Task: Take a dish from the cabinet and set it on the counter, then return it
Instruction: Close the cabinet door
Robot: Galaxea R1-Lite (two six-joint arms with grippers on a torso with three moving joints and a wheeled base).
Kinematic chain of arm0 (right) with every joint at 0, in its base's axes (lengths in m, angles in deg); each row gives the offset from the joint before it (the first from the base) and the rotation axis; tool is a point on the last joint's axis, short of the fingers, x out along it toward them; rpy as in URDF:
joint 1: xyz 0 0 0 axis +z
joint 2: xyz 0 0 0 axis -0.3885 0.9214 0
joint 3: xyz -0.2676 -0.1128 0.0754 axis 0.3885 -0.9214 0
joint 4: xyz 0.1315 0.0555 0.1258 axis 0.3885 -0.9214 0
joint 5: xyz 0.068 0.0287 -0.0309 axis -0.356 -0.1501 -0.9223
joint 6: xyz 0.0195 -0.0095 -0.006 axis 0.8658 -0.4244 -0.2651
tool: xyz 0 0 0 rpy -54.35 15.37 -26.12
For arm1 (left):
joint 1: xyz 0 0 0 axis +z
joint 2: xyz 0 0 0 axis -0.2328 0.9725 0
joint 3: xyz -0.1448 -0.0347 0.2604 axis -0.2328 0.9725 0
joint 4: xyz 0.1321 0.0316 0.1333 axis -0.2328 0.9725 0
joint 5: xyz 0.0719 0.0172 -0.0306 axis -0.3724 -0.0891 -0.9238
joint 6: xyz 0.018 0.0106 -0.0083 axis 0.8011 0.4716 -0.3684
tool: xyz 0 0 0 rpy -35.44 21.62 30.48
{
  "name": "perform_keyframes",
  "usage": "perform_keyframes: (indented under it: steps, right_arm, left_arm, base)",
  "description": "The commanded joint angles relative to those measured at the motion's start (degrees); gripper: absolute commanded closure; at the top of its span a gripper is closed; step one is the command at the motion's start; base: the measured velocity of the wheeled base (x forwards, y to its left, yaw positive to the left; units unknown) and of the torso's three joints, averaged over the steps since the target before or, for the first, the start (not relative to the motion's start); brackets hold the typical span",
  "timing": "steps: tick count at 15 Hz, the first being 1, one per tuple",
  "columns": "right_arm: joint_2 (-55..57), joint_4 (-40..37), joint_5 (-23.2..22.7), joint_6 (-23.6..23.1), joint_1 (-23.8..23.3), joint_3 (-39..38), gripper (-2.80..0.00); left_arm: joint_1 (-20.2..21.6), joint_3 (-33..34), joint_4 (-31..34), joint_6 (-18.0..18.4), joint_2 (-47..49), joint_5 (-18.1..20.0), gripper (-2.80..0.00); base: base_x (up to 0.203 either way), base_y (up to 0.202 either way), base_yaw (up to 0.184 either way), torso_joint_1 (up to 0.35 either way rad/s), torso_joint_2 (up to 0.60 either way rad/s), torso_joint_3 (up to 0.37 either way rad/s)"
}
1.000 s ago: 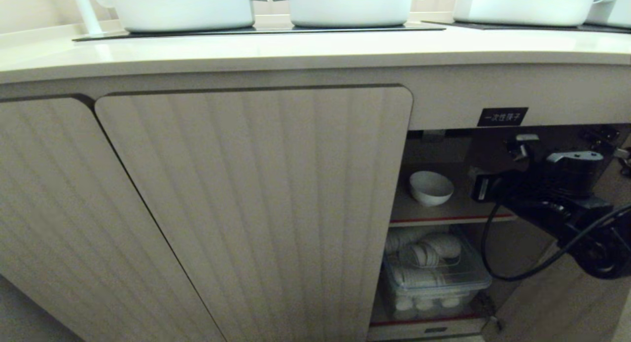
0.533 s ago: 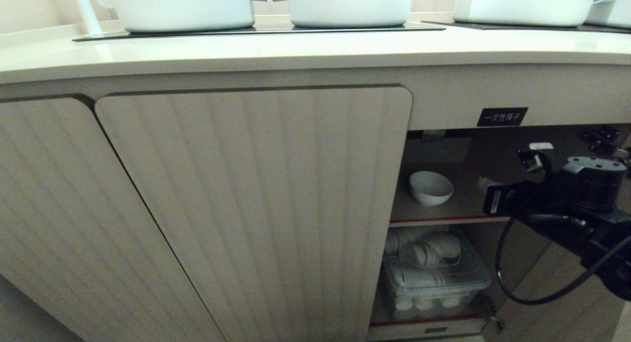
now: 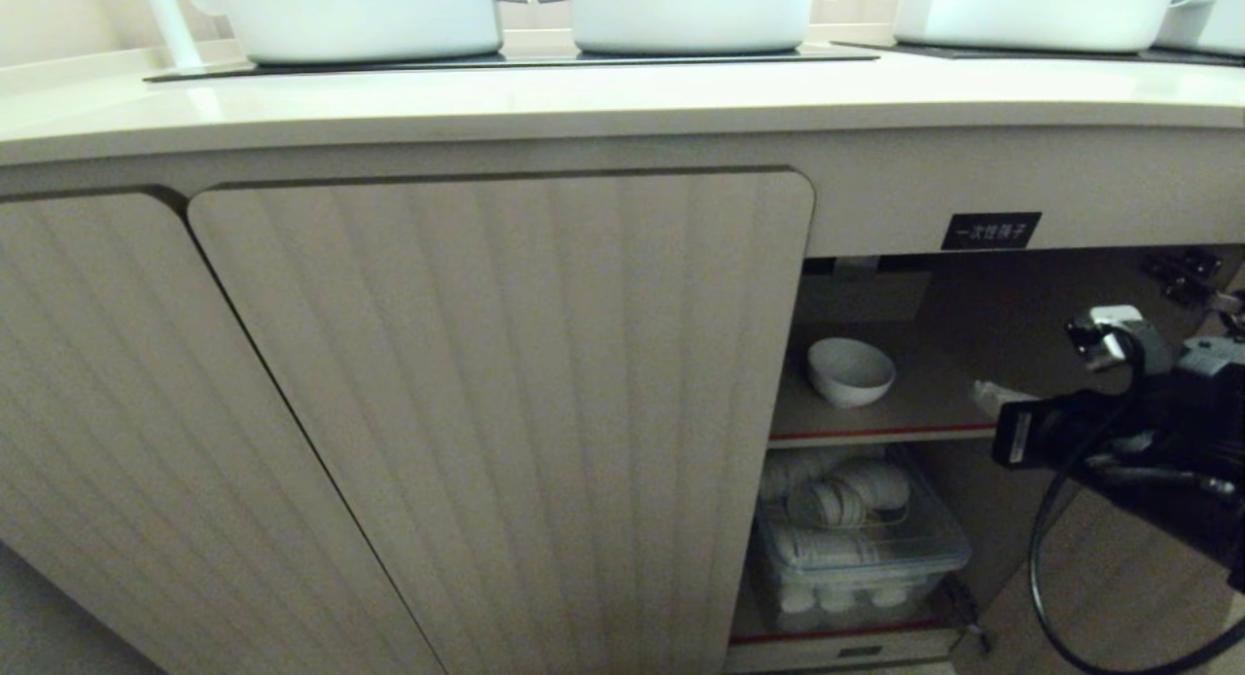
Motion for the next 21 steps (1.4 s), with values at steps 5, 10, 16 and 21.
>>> perform_keyframes:
  steps: [5, 10, 16, 21]
  right_arm:
    - [-12.89, 0.18, 0.38, -0.82, -0.03, -9.38, 0.00]
    - [-22.74, -0.12, 4.93, -3.44, -0.32, -16.97, 0.00]
    - [-37.04, -7.49, 5.45, -5.58, -1.25, -23.43, 0.00]
    - [-51.33, -25.56, 5.15, -6.75, -6.24, -23.57, 0.00]
  left_arm:
    - [0.00, 0.00, 0.00, 0.00, -0.02, 0.02, 0.00]
    - [0.00, 0.00, 0.00, 0.00, -0.02, -0.06, 0.00]
    - [0.00, 0.00, 0.00, 0.00, -0.02, 0.02, 0.00]
    - [0.00, 0.00, 0.00, 0.00, -0.02, -0.01, 0.00]
  base:
    - [0.000, 0.000, 0.000, 0.000, 0.00, 0.000]
    - [0.000, 0.000, 0.000, 0.000, 0.00, 0.000]
    - [0.000, 0.000, 0.000, 0.000, 0.00, 0.000]
    - [0.000, 0.000, 0.000, 0.000, 0.00, 0.000]
